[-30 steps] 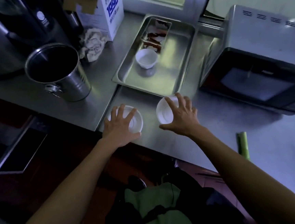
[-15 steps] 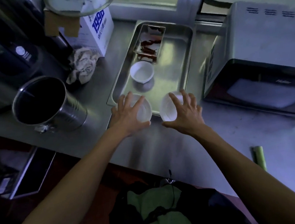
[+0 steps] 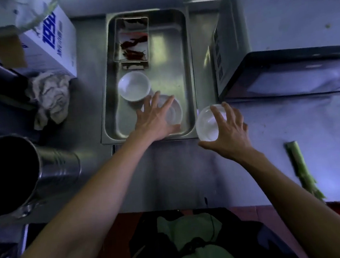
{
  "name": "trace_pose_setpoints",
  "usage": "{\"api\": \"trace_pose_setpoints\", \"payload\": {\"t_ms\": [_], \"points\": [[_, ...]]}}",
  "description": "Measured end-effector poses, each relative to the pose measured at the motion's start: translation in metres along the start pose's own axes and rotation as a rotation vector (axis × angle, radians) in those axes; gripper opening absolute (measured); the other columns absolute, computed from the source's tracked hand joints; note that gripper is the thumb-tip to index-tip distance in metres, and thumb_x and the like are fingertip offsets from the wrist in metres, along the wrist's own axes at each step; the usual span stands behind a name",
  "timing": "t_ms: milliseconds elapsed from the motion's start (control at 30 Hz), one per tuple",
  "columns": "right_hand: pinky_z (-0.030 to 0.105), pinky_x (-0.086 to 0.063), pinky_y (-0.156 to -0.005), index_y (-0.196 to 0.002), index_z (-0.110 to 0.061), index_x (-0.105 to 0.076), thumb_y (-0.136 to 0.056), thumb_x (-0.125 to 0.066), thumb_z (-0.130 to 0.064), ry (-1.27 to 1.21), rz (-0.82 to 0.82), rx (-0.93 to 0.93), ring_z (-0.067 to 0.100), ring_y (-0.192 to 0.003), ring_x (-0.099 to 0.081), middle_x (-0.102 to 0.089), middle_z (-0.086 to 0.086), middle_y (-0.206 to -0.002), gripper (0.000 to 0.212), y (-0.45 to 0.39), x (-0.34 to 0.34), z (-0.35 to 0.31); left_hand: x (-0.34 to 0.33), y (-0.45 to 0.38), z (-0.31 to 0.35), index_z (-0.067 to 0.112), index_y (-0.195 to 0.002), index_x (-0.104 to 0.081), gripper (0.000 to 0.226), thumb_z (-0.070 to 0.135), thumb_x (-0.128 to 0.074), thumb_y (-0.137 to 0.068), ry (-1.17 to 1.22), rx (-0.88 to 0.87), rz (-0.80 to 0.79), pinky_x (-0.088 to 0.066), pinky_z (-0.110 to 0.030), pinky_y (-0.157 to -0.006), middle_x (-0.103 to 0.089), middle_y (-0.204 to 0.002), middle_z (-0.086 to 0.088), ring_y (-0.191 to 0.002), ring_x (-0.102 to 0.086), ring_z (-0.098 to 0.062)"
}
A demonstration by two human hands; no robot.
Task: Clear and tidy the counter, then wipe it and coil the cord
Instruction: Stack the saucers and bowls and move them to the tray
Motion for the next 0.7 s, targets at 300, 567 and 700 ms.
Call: {"api": "trace_pose_setpoints", "payload": {"t_ms": [300,567,700], "points": [[0.063,-0.036,-0.102,-0.151,-0.033,-0.021,-0.058,-0.075,-0.071,0.029,0.015,-0.114,0.039,-0.143,-0.014,-0.011,0.007,-0.159,0.114,0.011,-0.013,0.007,-0.034,-0.037,-0.008,0.044,-0.152,-0.016,0.104,0.077,-0.062,-0.065,-0.029,-0.086,-0.079,-0.03,-0.06,-0.112,-0.005,-0.163,-0.004,-0.149,-0.009,-0.036],[0.063,-0.032,-0.105,-0.153,-0.032,-0.018,-0.061,-0.077,-0.071,0.027,0.014,-0.127,0.039,-0.146,-0.009,-0.006,0.008,-0.162,0.116,0.01,-0.012,-0.002,-0.052,-0.053,-0.012,0.042,-0.153,-0.01,0.108,0.078,-0.061,-0.066,-0.074,-0.097,-0.104,-0.025,-0.065,-0.11,-0.001,-0.166,-0.003,-0.151,-0.004,-0.037],[0.063,-0.033,-0.105,-0.153,-0.033,-0.018,-0.061,-0.077,-0.071,0.016,0.025,-0.097,0.039,-0.146,-0.01,-0.006,0.008,-0.162,0.116,0.006,-0.008,-0.011,-0.052,-0.05,-0.016,0.035,-0.156,-0.007,0.106,0.076,-0.059,-0.074,-0.042,-0.096,-0.11,-0.022,-0.063,-0.115,0.004,-0.167,-0.006,-0.152,0.002,-0.036]]}}
Point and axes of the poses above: each hand's wrist, its own y-axis away from the middle knuckle, its own x-axis out of the back of the hand, z = x × y, the point moved 5 cm from there along -y, towards the middle knuckle
